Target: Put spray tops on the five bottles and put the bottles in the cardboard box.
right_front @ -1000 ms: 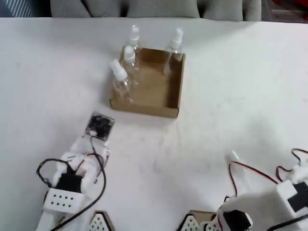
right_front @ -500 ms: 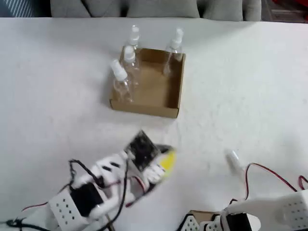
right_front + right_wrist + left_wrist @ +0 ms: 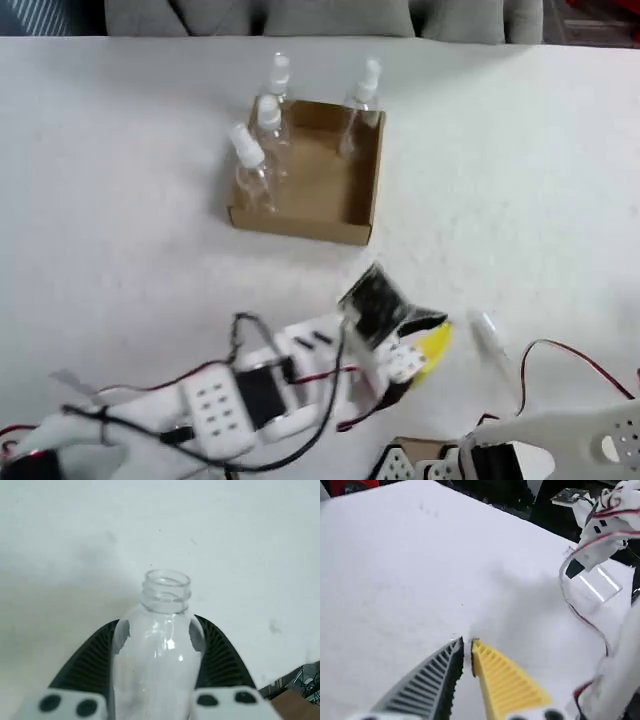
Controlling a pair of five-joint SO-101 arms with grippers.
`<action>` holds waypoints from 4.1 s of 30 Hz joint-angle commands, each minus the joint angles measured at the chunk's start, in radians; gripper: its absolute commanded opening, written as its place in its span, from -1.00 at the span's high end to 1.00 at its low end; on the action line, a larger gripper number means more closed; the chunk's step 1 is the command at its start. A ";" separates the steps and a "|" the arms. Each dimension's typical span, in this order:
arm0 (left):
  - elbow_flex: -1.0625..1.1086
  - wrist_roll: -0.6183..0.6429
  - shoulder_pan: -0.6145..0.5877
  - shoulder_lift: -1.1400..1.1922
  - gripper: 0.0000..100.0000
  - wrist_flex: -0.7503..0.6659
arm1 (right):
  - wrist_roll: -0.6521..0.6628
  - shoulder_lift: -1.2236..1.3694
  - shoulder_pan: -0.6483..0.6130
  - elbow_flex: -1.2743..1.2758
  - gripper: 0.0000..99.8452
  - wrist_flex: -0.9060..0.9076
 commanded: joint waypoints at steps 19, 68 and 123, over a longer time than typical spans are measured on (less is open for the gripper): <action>-0.736 0.802 0.013 1.029 0.50 0.025 | -0.003 0.059 0.001 -0.058 0.97 0.002; -1.395 0.775 -0.042 1.458 0.95 0.733 | 0.002 -0.010 -0.001 -0.058 0.97 0.166; -0.150 -0.100 -0.800 -0.025 0.96 0.687 | -0.551 -1.353 -1.148 1.138 0.96 0.136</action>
